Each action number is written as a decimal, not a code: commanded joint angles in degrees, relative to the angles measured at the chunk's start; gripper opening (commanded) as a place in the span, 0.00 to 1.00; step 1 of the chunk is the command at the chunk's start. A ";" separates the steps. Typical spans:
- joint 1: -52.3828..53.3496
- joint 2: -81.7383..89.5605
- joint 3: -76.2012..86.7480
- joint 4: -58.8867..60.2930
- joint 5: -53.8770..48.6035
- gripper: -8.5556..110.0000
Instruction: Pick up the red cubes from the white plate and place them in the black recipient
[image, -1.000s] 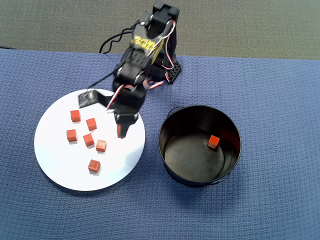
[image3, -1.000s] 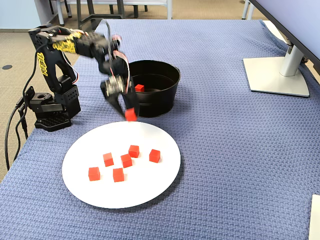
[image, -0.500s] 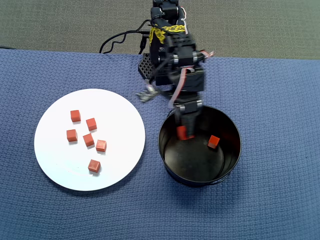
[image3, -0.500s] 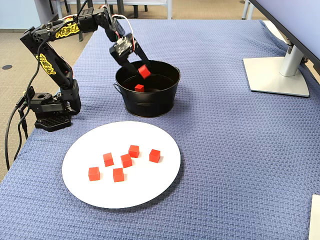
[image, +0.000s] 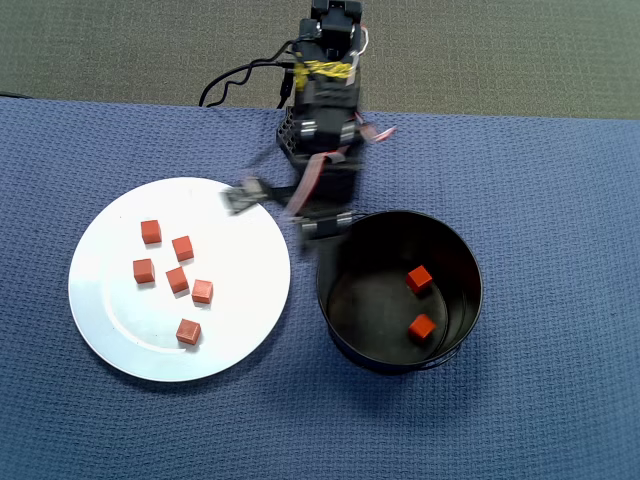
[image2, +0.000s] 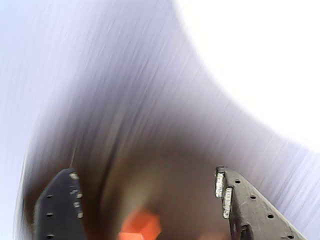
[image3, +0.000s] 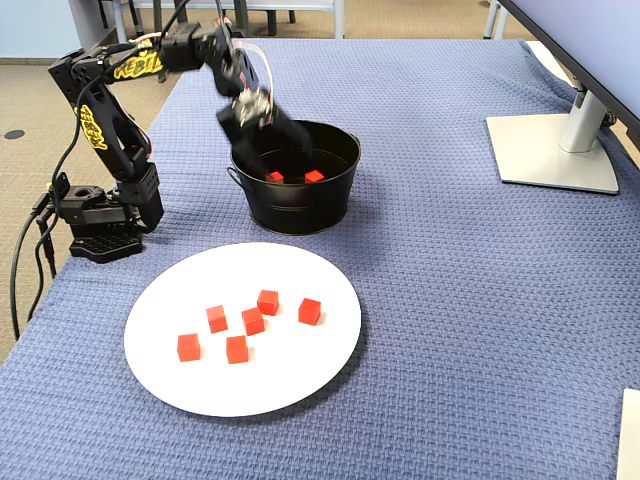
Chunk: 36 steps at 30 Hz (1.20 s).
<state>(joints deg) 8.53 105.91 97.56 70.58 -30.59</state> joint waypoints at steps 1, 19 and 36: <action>15.73 -7.56 -8.35 -1.58 -10.46 0.29; 24.35 -41.04 -41.22 2.99 6.50 0.27; 18.19 -58.45 -62.67 14.33 13.45 0.25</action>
<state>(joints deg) 27.69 47.64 39.99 83.85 -18.02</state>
